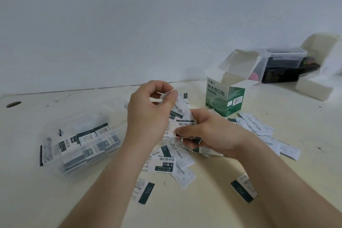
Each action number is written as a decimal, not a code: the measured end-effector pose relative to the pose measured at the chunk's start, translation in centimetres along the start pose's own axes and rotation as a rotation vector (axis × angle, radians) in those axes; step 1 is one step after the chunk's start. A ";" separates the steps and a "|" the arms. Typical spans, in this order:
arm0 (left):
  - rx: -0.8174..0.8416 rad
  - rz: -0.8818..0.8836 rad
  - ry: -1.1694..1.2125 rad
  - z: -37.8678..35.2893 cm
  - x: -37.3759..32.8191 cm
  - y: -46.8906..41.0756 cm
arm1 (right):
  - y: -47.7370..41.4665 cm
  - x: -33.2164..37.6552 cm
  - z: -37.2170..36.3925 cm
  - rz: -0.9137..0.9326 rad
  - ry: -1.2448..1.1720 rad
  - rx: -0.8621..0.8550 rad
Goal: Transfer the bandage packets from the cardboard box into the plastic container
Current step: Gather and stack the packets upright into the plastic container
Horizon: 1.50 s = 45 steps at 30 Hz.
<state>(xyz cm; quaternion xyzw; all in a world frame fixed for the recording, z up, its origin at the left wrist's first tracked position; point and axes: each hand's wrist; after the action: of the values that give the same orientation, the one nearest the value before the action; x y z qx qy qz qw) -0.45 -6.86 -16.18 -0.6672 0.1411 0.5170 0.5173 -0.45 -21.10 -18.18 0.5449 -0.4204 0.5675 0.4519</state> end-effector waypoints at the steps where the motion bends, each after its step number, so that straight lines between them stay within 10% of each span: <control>1: -0.012 -0.036 0.004 -0.1 -0.2 0.1 | 0.0 0.1 0.1 -0.015 -0.019 -0.007; 7: -0.216 -0.532 0.143 0.7 -0.9 -0.2 | -0.5 0.3 0.7 -0.147 -0.260 -0.135; 10: 0.003 -0.863 -0.154 0.0 0.7 0.6 | -0.9 0.1 0.6 -0.196 -0.574 -0.230; 13: 0.438 -0.714 -0.320 -1.2 2.1 1.4 | -0.9 -0.1 0.5 -0.196 -0.598 -0.231; 17: 0.513 -0.708 -0.405 -1.3 2.0 1.7 | -1.2 -0.5 0.5 -0.169 -0.501 -0.320; 28: 0.524 -0.603 -0.330 -1.1 2.0 2.0 | -0.9 -0.6 0.4 -0.126 -0.307 -0.218; 35: -0.046 -0.472 -0.189 -0.6 1.2 0.9 | -0.7 -0.4 1.0 -0.156 -0.332 -0.139; 40: 0.191 -0.075 -0.027 -0.8 1.2 1.4 | 0.1 0.3 1.3 -0.187 -0.337 -0.031; 45: 0.171 -0.229 0.001 -0.3 0.7 1.1 | 0.2 0.5 1.6 -0.220 -0.297 0.017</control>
<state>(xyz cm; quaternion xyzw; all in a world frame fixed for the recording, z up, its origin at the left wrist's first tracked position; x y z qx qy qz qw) -0.74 -7.33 -17.41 -0.6328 0.1079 0.4403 0.6277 -0.29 -22.71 -17.54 0.6692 -0.4157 0.4315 0.4396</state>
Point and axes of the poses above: each hand's wrist, its own y-axis away from the middle knuckle, its own z-axis out of the back of the hand, x = y × z, and after that the axes turned 15 degrees about -x, right-handed
